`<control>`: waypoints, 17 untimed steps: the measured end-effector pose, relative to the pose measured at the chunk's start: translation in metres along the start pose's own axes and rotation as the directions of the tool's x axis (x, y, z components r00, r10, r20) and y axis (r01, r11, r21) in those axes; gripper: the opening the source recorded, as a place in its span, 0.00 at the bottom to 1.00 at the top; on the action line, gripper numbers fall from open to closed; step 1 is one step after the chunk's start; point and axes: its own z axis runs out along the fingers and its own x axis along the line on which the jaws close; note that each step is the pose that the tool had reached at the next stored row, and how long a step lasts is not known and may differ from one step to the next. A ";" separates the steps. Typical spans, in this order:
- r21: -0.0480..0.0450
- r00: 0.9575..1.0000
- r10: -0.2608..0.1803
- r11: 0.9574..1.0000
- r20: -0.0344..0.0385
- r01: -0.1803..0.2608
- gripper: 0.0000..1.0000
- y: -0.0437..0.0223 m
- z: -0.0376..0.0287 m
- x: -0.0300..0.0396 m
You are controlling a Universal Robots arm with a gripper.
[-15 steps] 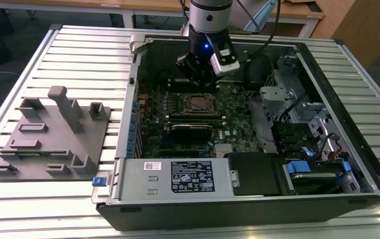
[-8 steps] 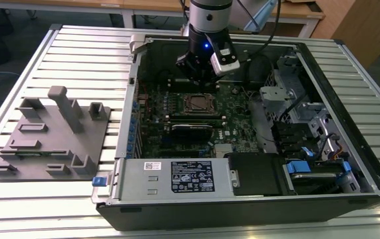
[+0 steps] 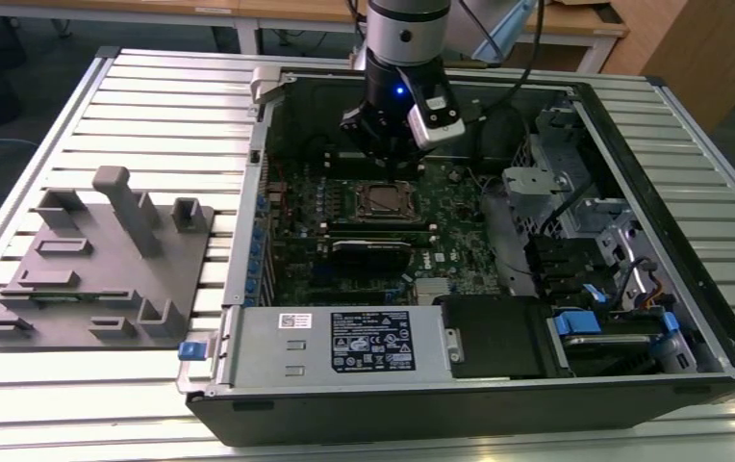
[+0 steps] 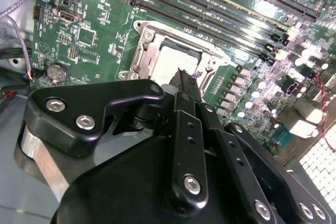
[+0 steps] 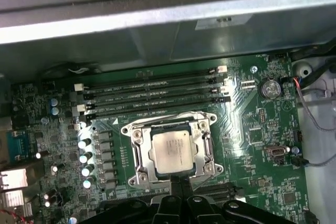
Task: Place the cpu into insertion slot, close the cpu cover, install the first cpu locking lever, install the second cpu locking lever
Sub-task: 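Install the second cpu locking lever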
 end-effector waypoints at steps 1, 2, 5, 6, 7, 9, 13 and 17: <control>0.000 1.000 0.000 1.000 0.000 0.000 0.10 -0.0013 0.0000 -0.0002; 0.000 1.000 0.000 1.000 0.000 0.000 0.10 -0.0027 0.0000 -0.0004; 0.000 1.000 0.000 1.000 0.000 0.000 0.10 -0.0071 0.0001 -0.0011; 0.000 1.000 0.000 1.000 0.000 0.000 0.10 -0.0086 0.0001 -0.0013; 0.000 1.000 0.000 1.000 0.000 0.000 0.10 -0.0103 0.0001 -0.0016; 0.000 1.000 0.000 1.000 0.000 0.000 0.10 -0.0138 0.0001 -0.0021; 0.000 1.000 0.000 1.000 0.000 0.000 0.10 -0.0206 0.0003 -0.0031; 0.000 1.000 0.000 1.000 0.000 0.000 0.10 -0.0224 0.0014 -0.0034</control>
